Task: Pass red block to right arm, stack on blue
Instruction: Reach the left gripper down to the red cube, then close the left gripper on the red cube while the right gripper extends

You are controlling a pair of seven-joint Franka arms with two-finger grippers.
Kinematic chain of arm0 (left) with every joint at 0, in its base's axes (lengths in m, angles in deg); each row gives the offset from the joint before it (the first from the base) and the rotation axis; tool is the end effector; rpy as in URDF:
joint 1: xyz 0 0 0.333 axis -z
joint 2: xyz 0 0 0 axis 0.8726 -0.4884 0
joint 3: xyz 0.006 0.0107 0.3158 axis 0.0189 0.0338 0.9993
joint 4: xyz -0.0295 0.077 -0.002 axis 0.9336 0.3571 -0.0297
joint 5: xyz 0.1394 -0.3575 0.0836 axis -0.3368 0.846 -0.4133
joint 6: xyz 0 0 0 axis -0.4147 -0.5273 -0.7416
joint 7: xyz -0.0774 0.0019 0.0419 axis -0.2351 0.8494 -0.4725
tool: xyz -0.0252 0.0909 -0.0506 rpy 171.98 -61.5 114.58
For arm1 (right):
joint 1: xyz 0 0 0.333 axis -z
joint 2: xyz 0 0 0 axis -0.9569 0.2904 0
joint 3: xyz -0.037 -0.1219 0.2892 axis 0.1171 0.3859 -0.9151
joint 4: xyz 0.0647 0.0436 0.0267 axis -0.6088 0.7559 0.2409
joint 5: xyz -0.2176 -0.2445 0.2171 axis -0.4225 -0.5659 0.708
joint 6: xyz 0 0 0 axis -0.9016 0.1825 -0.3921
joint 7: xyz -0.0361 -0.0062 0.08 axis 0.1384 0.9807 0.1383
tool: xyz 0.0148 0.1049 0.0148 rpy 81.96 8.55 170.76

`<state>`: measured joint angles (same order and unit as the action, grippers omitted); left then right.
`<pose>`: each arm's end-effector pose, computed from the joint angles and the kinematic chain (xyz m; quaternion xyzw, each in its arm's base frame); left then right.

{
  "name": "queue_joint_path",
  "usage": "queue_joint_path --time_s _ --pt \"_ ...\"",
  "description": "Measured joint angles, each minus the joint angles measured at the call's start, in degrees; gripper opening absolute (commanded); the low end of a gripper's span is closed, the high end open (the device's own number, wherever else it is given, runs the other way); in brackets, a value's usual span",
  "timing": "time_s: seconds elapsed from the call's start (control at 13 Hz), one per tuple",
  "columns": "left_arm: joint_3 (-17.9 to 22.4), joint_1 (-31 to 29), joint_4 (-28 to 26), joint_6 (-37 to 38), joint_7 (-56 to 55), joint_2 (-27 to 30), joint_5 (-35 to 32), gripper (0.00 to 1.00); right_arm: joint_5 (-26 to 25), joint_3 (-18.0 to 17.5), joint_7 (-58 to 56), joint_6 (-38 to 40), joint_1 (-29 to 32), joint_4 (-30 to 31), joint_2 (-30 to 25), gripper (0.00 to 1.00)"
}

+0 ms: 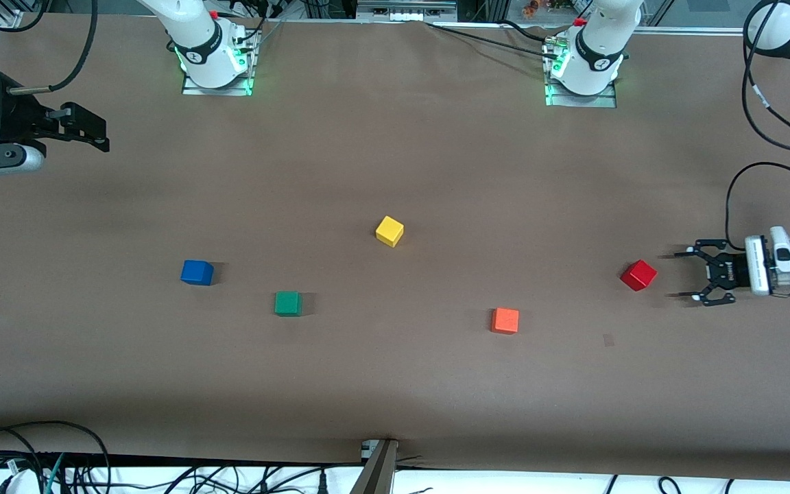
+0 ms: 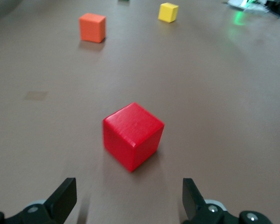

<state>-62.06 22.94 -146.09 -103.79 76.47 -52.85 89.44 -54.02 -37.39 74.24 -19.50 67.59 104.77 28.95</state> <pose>0.6093 0.2633 0.1291 0.6506 -0.6081 0.2756 0.3620 0.5579 0.0599 0.6299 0.9957 0.0633 -0.0677 0.0055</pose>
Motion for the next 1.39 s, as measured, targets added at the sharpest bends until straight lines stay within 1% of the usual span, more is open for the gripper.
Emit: queue_joint_path --time_s 0.23,0.46,0.77,1.16,1.39 --pt "-0.06 1.99 0.01 1.83 0.06 -1.8 1.88 1.0 0.0 0.0 0.0 0.0 0.0 0.0 0.03 1.0" --pt "-0.04 2.2 0.08 2.21 1.48 -4.13 2.93 1.0 0.0 0.0 0.0 0.0 0.0 0.0 0.07 1.0" --pt "-0.06 2.27 0.2 2.64 1.82 -4.36 3.35 1.0 0.0 0.0 0.0 0.0 0.0 0.0 0.08 1.0" --pt "-0.1 4.22 0.2 2.93 2.26 -5.04 5.31 1.0 0.0 0.0 0.0 0.0 0.0 0.0 0.09 1.0" --pt "-0.07 4.32 0.2 2.94 2.28 -5.07 5.38 1.0 0.0 0.0 0.0 0.0 0.0 0.0 0.09 1.0"
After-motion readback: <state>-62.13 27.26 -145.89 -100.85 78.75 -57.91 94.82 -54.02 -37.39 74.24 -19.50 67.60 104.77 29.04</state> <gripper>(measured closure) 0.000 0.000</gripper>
